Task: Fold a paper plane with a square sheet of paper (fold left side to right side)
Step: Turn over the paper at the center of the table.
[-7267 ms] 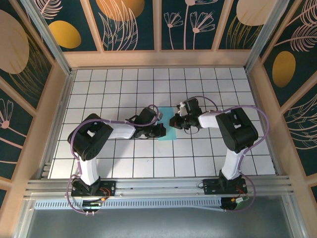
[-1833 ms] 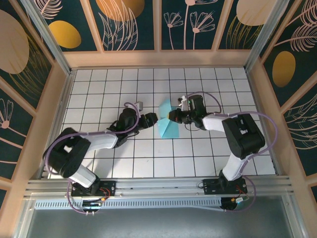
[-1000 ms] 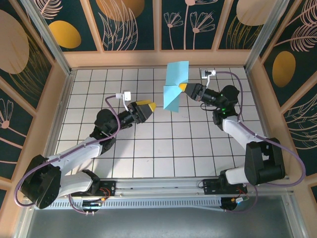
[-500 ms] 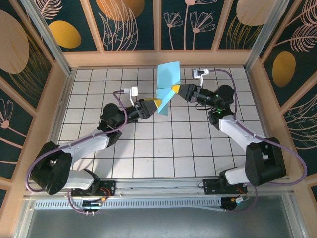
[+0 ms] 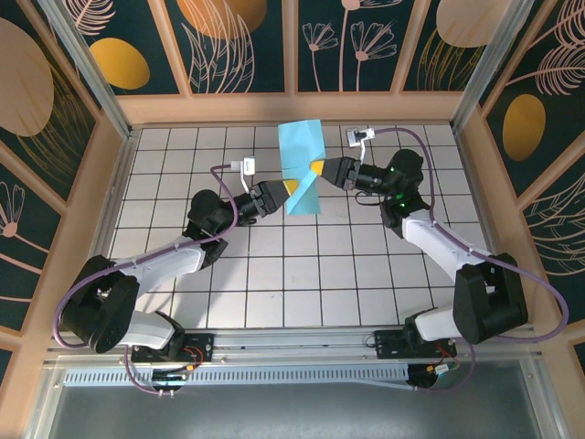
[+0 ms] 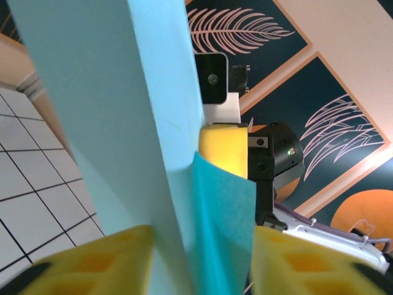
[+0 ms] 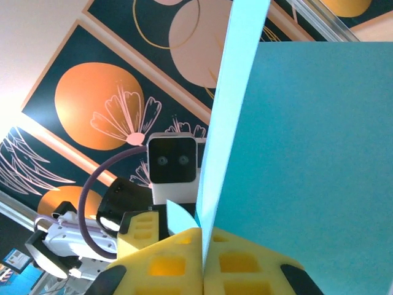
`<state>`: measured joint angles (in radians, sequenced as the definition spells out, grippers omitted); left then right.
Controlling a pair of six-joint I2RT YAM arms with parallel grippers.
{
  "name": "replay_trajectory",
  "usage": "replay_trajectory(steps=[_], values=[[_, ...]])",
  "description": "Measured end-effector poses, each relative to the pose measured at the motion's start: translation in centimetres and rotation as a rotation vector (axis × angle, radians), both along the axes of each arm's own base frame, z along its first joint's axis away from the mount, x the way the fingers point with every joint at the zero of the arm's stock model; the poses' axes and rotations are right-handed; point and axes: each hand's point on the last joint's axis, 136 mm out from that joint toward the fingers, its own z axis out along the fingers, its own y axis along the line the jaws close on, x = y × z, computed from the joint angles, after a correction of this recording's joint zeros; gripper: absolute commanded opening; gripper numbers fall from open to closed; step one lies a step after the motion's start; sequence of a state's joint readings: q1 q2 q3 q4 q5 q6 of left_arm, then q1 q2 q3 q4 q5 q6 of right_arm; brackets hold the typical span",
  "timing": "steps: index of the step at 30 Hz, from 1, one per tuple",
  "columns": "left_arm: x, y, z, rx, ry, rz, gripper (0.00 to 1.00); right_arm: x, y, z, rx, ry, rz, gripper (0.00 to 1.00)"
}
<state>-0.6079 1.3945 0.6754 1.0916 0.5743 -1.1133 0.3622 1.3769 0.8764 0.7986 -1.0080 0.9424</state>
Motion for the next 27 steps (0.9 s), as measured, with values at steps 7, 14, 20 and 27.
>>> replay_trajectory(steps=[7,14,20,27], values=[[0.3,0.0,-0.3,0.007,0.015,0.01,0.15,0.3,-0.2,-1.0,-0.048,0.007,-0.039,0.31],[0.7,-0.2,-1.9,0.06,0.047,0.023,0.0,0.6,-1.0,-1.0,-0.107,-0.028,-0.12,0.45],[1.8,-0.1,-5.6,0.218,0.108,0.081,0.0,3.1,-3.6,-1.9,-0.246,-0.048,-0.341,0.57],[2.6,0.4,-9.0,0.502,0.126,0.2,0.0,6.4,-9.4,-6.3,-0.499,0.029,-0.687,0.76]])
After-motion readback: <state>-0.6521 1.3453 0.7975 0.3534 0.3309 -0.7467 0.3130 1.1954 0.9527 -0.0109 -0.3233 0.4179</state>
